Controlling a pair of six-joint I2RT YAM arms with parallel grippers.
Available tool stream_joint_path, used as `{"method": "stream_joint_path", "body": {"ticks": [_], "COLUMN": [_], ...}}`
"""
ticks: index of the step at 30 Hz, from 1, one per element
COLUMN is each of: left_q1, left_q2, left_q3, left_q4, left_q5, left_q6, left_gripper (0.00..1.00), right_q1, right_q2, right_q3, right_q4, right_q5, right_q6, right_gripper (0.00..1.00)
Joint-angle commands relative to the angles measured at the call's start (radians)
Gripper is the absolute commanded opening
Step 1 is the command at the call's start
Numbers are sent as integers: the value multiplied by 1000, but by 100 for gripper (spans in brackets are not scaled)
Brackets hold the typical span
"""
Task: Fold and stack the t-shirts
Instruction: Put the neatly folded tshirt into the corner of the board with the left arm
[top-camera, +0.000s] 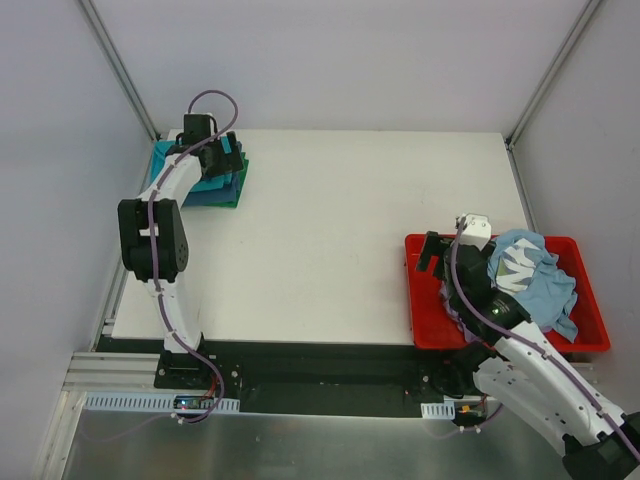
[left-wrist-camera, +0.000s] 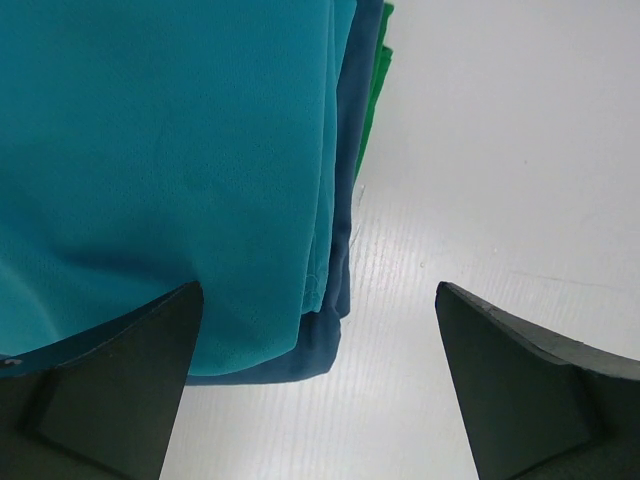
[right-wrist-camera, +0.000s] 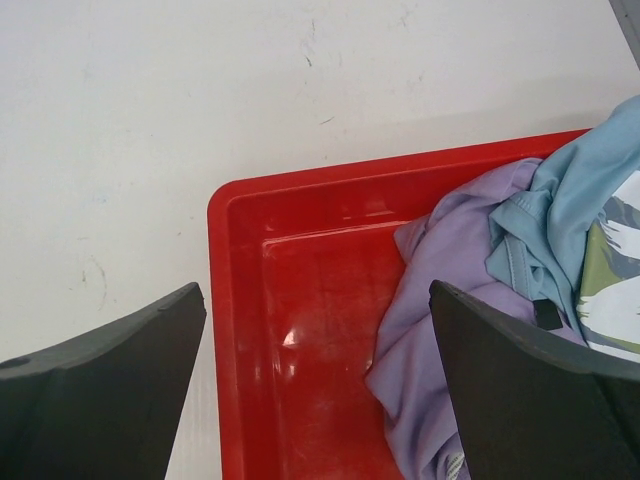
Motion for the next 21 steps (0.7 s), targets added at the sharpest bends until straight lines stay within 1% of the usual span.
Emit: {"method": "stream_joint_path", "body": {"ticks": [1,4,7,8,12,15,21], "left_q1": [2,2,1,-25,-48,-63,-86], "left_q2": [32,57,61,61,52,54,-32], "left_q3": [9,13,-8,-17,-49,-46,-45], "left_q4": [10,10,10,10,10,9,3], "left_q5": [53,115,145,144,101,87,35], "left_q6": [-54,-67,-90,-90,-85,-79,-59], "left_gripper": [99,99,99,99,99,99,99], "right_q1": [-6,-6,-9,-9,-9,-10,-10], "right_q2": [26,40,56,57,72,80,65], "right_q3": [15,17,20,20,21,23,20], "right_q4": [16,20,22,23,31,31,31], "right_q5": [2,4,5,7,8,7,1], "right_q6": [-15,-19,-23,-26,-25,-26,-26], "right_gripper": [96,96,96,96,96,96,96]}}
